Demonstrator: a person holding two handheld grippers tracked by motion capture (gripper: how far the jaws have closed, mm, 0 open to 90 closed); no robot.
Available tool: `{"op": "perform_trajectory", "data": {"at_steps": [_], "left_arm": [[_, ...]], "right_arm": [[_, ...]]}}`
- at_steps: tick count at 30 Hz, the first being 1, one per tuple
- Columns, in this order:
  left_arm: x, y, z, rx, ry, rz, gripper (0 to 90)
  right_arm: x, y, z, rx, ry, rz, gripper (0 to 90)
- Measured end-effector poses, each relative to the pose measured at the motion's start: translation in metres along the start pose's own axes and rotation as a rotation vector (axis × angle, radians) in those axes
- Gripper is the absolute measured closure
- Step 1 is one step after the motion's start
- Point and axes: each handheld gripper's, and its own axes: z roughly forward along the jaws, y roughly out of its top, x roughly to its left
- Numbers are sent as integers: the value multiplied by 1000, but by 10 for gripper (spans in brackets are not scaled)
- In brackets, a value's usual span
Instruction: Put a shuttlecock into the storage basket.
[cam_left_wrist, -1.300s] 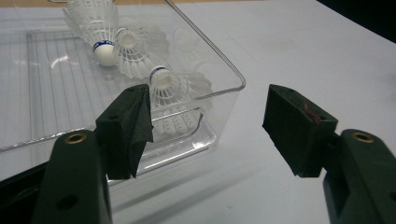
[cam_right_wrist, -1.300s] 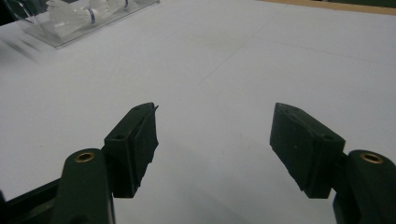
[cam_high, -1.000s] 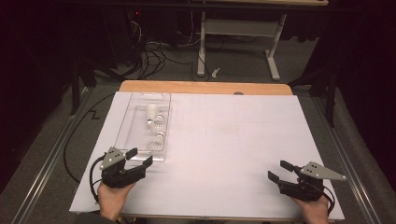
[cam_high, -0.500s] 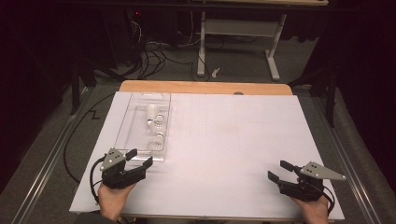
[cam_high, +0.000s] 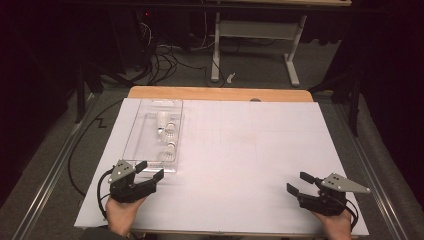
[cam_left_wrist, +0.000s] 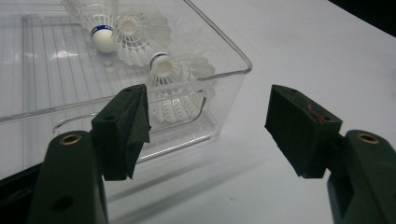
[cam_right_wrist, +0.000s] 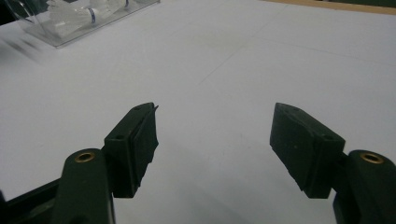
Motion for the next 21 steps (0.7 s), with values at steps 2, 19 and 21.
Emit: {"op": "perform_trajectory", "data": {"at_steps": [2,19,21], "left_arm": [[0,-1,0,2,-2,2,314],[0,-4,3,15,4,-1,317],[0,-4,3,20,4,-3,317]], "right_arm": [[0,0,0,0,0,0,323],[0,0,0,-2,-2,-2,323],[0,0,0,-1,-2,-2,323]]}}
